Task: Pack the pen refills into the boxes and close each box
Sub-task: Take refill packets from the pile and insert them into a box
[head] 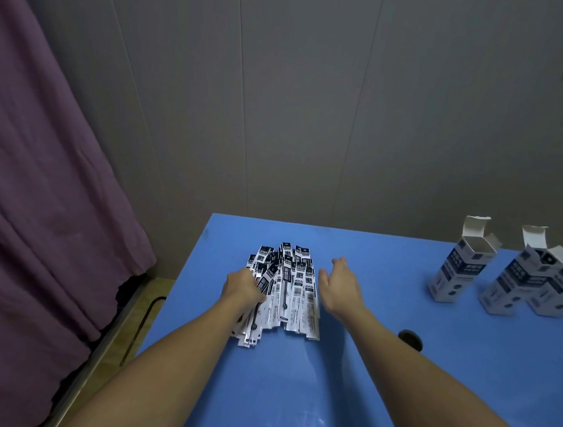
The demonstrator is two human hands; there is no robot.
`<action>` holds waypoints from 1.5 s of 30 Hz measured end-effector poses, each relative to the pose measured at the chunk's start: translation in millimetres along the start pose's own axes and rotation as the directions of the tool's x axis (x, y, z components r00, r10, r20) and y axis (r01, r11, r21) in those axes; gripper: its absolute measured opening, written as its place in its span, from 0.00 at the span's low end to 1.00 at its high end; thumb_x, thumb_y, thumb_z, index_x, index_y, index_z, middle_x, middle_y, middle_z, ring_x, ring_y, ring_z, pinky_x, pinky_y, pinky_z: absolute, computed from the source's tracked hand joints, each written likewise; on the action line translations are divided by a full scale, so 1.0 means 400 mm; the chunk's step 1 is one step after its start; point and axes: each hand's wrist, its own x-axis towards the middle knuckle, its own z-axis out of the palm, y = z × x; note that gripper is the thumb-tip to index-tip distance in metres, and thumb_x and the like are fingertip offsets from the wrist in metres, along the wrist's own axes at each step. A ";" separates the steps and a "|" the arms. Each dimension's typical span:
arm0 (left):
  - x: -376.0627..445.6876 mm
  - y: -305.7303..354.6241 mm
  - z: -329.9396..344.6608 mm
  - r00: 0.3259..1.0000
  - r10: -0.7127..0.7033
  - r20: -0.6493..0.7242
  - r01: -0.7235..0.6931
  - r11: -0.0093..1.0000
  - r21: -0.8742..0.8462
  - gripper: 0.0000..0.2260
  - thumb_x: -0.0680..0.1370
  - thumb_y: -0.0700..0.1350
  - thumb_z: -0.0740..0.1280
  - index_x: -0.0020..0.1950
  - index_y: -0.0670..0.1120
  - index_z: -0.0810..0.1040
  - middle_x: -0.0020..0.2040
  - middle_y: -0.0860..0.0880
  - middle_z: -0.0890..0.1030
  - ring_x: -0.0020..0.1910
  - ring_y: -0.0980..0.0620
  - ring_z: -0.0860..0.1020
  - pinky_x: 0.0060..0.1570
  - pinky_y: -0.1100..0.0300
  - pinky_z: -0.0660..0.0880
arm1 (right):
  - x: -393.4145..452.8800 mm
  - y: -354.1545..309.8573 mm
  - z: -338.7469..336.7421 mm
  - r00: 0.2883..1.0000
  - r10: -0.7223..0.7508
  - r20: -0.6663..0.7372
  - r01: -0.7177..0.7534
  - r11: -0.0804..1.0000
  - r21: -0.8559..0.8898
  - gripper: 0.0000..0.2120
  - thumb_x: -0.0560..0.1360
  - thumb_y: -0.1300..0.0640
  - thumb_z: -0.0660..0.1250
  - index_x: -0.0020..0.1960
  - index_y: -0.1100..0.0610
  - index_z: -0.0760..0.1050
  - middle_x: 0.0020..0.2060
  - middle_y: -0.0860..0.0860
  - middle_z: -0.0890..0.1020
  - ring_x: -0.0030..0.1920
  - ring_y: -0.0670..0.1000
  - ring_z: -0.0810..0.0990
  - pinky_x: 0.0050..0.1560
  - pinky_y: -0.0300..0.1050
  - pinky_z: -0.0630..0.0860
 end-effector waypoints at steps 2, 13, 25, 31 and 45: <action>-0.005 -0.002 0.000 1.000 -0.018 -0.009 0.018 1.000 0.019 0.17 0.72 0.43 0.78 0.37 0.45 0.69 0.37 0.47 0.74 0.33 0.52 0.71 0.32 0.59 0.72 | 0.000 -0.002 0.003 1.000 -0.006 0.000 0.006 1.000 0.002 0.28 0.84 0.49 0.52 0.78 0.65 0.58 0.78 0.61 0.58 0.77 0.60 0.62 0.76 0.53 0.60; -0.038 0.016 -0.013 0.991 -0.123 0.056 0.124 0.992 -0.010 0.18 0.70 0.41 0.78 0.52 0.41 0.73 0.50 0.44 0.80 0.48 0.47 0.81 0.40 0.58 0.79 | -0.008 -0.010 -0.001 1.000 -0.021 0.010 0.021 1.000 0.001 0.26 0.83 0.49 0.53 0.75 0.65 0.62 0.75 0.61 0.64 0.73 0.61 0.67 0.72 0.54 0.65; -0.033 0.033 -0.076 0.983 -0.151 0.103 0.173 0.951 -0.258 0.33 0.73 0.42 0.77 0.73 0.38 0.68 0.70 0.38 0.73 0.67 0.38 0.74 0.68 0.44 0.72 | -0.007 -0.011 -0.039 0.997 -0.079 0.019 0.080 0.997 -0.014 0.22 0.84 0.49 0.52 0.69 0.65 0.67 0.69 0.61 0.72 0.66 0.61 0.73 0.65 0.52 0.70; -0.049 0.086 -0.116 0.990 -0.096 0.101 0.119 0.959 -0.259 0.30 0.78 0.43 0.72 0.74 0.35 0.63 0.74 0.36 0.67 0.73 0.36 0.67 0.72 0.42 0.65 | -0.008 -0.011 -0.076 0.994 -0.087 0.061 0.088 0.996 -0.004 0.21 0.84 0.48 0.52 0.66 0.62 0.68 0.60 0.60 0.78 0.60 0.61 0.76 0.57 0.51 0.72; -0.123 0.216 -0.135 0.990 0.105 0.095 -0.086 0.978 -0.190 0.25 0.75 0.46 0.75 0.66 0.37 0.71 0.63 0.40 0.77 0.64 0.39 0.75 0.67 0.43 0.71 | -0.113 0.064 -0.213 0.997 0.026 0.068 -0.027 1.000 0.016 0.21 0.83 0.44 0.52 0.60 0.61 0.70 0.58 0.61 0.78 0.59 0.63 0.76 0.58 0.52 0.72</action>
